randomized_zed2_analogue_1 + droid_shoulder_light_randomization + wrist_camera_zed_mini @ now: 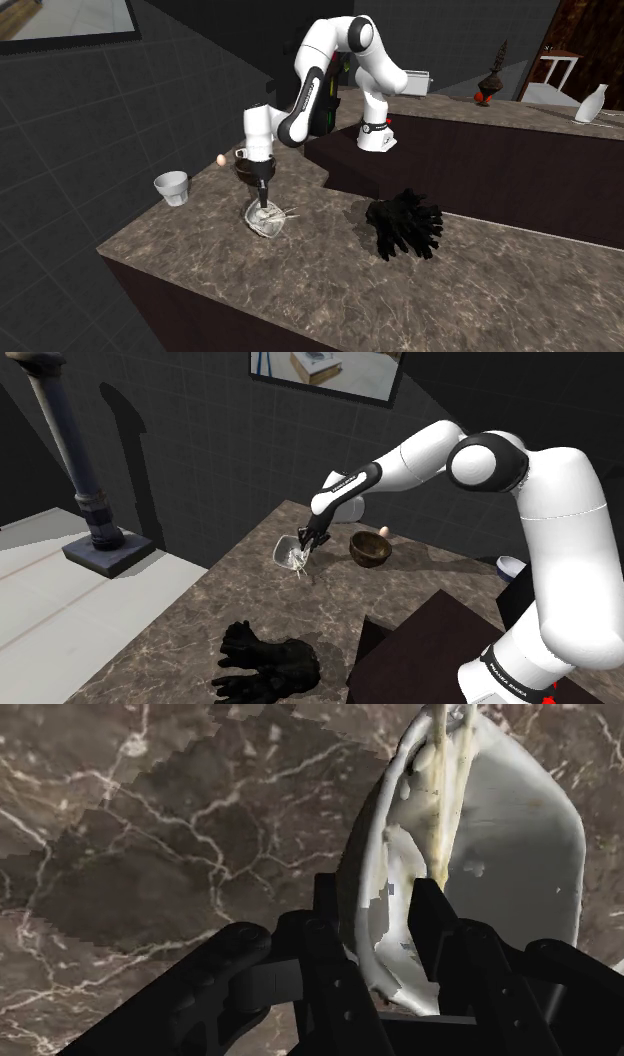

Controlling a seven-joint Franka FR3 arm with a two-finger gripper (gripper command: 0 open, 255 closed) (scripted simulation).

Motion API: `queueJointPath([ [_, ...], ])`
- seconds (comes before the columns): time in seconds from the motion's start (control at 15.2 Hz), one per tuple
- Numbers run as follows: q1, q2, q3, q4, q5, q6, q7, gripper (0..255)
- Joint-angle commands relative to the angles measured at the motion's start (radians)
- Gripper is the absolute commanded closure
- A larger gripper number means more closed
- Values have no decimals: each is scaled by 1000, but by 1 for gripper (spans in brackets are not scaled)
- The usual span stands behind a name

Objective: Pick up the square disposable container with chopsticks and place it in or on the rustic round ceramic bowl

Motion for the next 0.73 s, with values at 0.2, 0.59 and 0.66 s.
queueJointPath([
  [0.2, 5, -54, -9, -11, -9, -42, 14, 255],
  [0.59, 11, -115, -19, -20, -20, -93, 31, 255],
  [0.66, 12, -125, -20, -21, -22, -102, 34, 255],
])
